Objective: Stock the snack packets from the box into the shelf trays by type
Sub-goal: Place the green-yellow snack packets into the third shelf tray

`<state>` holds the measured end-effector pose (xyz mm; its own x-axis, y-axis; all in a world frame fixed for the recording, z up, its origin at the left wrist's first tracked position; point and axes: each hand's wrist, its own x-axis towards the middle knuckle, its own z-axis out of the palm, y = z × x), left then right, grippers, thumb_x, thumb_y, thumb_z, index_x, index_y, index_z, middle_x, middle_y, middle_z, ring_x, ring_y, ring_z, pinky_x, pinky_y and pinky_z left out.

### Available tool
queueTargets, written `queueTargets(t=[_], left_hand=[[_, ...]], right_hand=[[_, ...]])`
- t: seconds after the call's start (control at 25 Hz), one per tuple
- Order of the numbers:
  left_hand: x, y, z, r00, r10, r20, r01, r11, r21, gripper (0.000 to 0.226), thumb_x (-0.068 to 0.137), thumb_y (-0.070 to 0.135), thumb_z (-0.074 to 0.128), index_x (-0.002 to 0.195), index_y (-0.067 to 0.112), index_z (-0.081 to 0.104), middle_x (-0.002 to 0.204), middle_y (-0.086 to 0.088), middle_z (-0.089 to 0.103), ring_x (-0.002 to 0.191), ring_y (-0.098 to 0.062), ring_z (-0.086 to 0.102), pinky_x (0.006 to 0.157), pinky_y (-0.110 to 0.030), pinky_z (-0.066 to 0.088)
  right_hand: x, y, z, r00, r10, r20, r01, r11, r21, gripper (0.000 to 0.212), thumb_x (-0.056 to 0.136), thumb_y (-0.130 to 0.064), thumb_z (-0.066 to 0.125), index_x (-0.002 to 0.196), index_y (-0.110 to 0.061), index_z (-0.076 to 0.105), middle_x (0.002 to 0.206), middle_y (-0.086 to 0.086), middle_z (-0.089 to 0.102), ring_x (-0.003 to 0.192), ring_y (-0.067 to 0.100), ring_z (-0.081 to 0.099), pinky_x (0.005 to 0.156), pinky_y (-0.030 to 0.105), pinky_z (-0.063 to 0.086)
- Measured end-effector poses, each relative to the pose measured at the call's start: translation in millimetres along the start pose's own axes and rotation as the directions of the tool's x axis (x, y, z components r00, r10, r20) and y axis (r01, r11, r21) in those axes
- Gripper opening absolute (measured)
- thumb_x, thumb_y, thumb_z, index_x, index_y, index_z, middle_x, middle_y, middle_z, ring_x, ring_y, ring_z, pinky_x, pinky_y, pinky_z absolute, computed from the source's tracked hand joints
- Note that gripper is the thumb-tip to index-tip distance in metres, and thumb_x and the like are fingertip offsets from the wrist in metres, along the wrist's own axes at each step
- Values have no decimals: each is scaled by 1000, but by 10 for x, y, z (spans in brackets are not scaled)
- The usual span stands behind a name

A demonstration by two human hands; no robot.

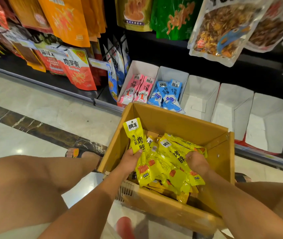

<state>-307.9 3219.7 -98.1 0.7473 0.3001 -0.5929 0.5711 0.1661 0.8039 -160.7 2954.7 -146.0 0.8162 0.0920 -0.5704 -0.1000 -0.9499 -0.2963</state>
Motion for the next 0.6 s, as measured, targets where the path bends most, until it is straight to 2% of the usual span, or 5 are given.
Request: queueTargets(t=[0.2, 0.32, 0.44, 0.52, 0.6], left_hand=[[-125, 442, 10, 999, 43, 22, -44, 998, 50, 23, 107, 25, 52, 123, 21, 68, 113, 0, 75, 99, -18, 71, 80, -32, 56], [-144, 877, 17, 990, 130, 57, -136, 982, 128, 20, 104, 22, 59, 120, 16, 70, 115, -6, 75, 103, -23, 72, 80, -30, 55], [-149, 1375, 22, 974, 185, 128, -209, 955, 212, 22, 101, 17, 64, 122, 11, 70, 117, -7, 75, 104, -22, 71, 80, -27, 55], [-171, 1701, 33, 964, 215, 154, -253, 923, 292, 25, 99, 22, 67, 123, 15, 69, 113, -1, 75, 98, -16, 71, 82, -27, 57], [-177, 2007, 72, 953, 244, 177, -293, 889, 351, 28, 98, 28, 69, 125, 20, 66, 112, 4, 74, 99, -13, 70, 93, -36, 58]], right_hand=[[-165, -326, -487, 997, -49, -63, 52, 997, 49, 18, 96, -20, 57, 106, -18, 72, 108, 9, 72, 102, 29, 68, 80, 30, 50], [-274, -515, -901, 994, -77, -83, 88, 988, 131, 12, 95, -22, 60, 100, -22, 71, 100, 8, 72, 93, 27, 70, 84, 36, 56], [-413, -696, -1371, 990, -83, -115, 113, 952, 285, 8, 96, -17, 57, 91, -22, 60, 84, 6, 64, 69, 20, 62, 57, 29, 57], [-531, -811, -1666, 991, -58, -117, 104, 889, 446, 15, 99, -5, 51, 90, -15, 56, 68, 6, 61, 47, 13, 56, 34, 16, 42], [-613, -871, -1937, 985, -39, -168, 122, 847, 518, 20, 99, 4, 50, 86, -11, 54, 58, 9, 53, 32, 10, 48, 29, 12, 30]])
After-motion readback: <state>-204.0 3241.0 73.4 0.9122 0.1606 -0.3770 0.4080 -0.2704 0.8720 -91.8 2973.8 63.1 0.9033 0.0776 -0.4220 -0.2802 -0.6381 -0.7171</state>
